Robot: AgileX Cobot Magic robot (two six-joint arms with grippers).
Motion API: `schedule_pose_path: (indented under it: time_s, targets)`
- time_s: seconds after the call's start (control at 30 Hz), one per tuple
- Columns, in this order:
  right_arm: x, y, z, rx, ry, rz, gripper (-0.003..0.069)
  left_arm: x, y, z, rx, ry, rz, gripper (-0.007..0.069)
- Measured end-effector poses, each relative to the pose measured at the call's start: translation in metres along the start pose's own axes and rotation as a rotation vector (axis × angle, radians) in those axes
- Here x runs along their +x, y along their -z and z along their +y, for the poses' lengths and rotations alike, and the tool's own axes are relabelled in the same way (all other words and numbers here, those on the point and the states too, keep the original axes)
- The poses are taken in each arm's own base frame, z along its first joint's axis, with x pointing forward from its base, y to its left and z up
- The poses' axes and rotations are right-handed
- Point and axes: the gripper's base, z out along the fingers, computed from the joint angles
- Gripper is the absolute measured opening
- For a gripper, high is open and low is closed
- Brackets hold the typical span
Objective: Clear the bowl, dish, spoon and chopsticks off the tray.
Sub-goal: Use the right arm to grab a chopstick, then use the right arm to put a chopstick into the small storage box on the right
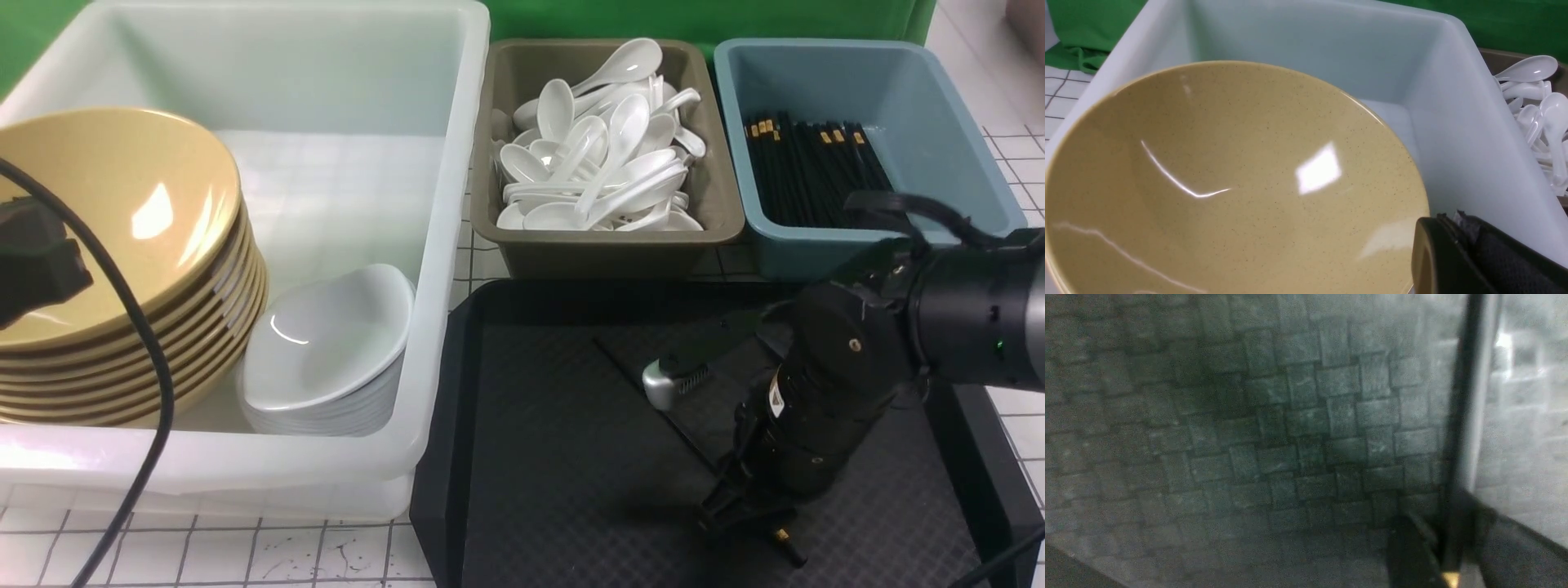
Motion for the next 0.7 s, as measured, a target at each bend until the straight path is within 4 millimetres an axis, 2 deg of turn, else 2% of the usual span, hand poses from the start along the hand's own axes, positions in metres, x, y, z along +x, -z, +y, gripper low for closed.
schedule_pose_path:
  time_s: [0.13,0.2,0.33,0.43,0.53,0.57,0.6,0.63,0.7]
  targets:
    - [0.0,0.0,0.0,-0.002,-0.02,-0.002,0.0175,0.0,0.0,0.0,0.0,0.0,0.0,-0.0012]
    - [0.001,0.002,0.001,-0.003,-0.005,0.002,0.0097,0.0,0.0,0.0,0.0,-0.001,0.0,-0.0012]
    - [0.006,0.016,0.005,-0.003,0.036,-0.006,0.0085,0.0,0.0,0.0,-0.004,-0.014,0.0,-0.0012]
    - [0.01,0.064,0.005,-0.002,0.059,-0.122,0.0085,0.0,0.0,0.001,-0.014,-0.039,0.0,-0.0012]
    - [0.012,0.124,-0.002,0.064,0.091,-0.289,0.0085,0.0,0.0,0.002,-0.017,-0.051,0.0,-0.0012]
    - [0.012,0.136,-0.005,0.086,0.091,-0.331,0.0085,0.0,0.0,0.002,-0.017,-0.052,0.0,-0.0012]
    - [0.011,0.157,-0.013,0.139,0.097,-0.413,0.0085,0.0,0.0,0.002,-0.017,-0.052,0.0,-0.0012]
    - [0.011,0.168,-0.018,0.166,0.087,-0.456,0.0085,0.0,0.0,0.002,-0.017,-0.052,0.0,-0.0012]
    - [0.004,0.196,-0.044,0.256,0.024,-0.575,0.0085,0.0,0.0,0.002,-0.017,-0.052,0.0,-0.0012]
